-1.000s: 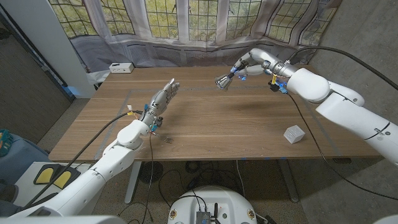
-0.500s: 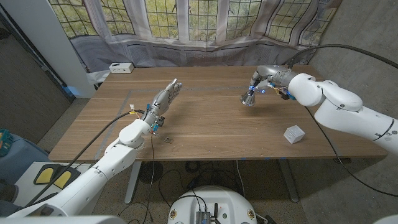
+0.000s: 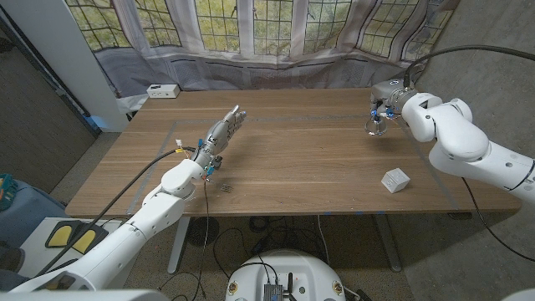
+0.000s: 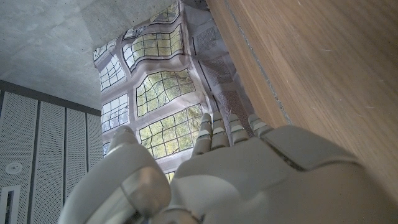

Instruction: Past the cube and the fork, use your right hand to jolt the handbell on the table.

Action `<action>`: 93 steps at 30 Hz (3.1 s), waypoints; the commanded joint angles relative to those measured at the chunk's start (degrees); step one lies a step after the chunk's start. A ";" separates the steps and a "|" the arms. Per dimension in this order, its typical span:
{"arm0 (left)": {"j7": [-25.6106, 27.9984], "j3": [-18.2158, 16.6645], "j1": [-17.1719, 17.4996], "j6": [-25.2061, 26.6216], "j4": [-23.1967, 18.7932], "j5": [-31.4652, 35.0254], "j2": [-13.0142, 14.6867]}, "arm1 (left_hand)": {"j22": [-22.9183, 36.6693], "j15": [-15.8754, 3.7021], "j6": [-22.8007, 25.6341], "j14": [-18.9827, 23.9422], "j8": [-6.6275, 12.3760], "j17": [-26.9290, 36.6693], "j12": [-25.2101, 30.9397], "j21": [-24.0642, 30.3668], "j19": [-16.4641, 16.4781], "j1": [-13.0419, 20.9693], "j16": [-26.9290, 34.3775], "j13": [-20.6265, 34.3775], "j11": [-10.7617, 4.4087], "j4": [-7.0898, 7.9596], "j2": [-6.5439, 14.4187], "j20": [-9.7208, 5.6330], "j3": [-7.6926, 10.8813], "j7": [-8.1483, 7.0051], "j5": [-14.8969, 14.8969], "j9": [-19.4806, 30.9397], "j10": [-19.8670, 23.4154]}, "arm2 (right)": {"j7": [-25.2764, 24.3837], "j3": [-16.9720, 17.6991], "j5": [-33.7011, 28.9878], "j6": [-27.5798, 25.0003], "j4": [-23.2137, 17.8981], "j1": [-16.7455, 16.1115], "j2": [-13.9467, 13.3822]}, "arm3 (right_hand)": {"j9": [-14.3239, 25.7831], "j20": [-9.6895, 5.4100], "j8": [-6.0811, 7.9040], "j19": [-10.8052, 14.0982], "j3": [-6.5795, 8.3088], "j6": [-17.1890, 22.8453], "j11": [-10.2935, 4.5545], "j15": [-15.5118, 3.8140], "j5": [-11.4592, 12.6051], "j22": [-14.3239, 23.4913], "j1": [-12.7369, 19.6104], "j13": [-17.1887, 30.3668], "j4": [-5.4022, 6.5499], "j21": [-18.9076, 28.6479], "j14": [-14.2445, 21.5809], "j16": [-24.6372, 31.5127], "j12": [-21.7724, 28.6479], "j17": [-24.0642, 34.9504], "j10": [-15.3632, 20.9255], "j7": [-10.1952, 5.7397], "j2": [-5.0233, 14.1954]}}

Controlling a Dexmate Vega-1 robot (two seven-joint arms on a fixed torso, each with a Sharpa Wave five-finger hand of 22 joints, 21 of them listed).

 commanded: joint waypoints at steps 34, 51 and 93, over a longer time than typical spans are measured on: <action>0.53 -0.32 0.24 -0.83 1.29 -0.47 -0.61 | 0.06 0.16 0.42 0.46 -0.07 0.29 -0.17 0.09 -0.17 0.03 -0.03 0.12 -0.11 -0.43 0.13 0.31 0.22 0.04 -0.15 0.06 0.40 | 17.37 19.53 -22.71 22.71 -0.75 -6.25 15.30 | 0.20 -0.18 -0.09 -1.94 -0.24 0.71 0.11 -0.40 0.40 0.20 -0.69 4.90 0.26 1.96 -0.99 -1.40 -1.08 1.41 2.37 -1.50 -0.18; 2.46 -1.95 1.74 -1.50 -1.39 0.24 0.72 | 0.05 0.19 0.41 0.47 -0.10 0.29 -0.13 0.11 -0.14 -0.02 -0.02 0.13 -0.02 -0.50 0.15 0.25 0.23 -0.09 -0.15 0.07 0.56 | -0.26 18.26 10.46 17.34 0.62 -6.23 21.13 | 0.19 0.33 -0.12 -2.01 -0.27 0.71 1.08 0.01 0.38 0.12 -0.91 5.20 0.34 2.74 -0.93 -1.68 -1.17 1.84 2.66 -0.66 0.00; 1.62 -3.45 2.57 -2.80 -1.19 -1.12 1.15 | 0.04 0.68 -4.94 0.48 -1.49 0.29 -0.49 0.30 0.50 -0.09 -0.06 0.16 0.88 -0.81 0.11 1.02 0.29 -1.39 -0.15 0.07 -0.27 | -32.28 16.44 68.42 47.94 9.99 -5.06 27.11 | 0.22 0.88 -0.43 -2.81 -0.71 0.53 1.66 0.19 0.21 0.00 -0.52 5.74 0.12 4.26 -1.01 -1.95 -1.55 2.58 2.93 0.13 0.13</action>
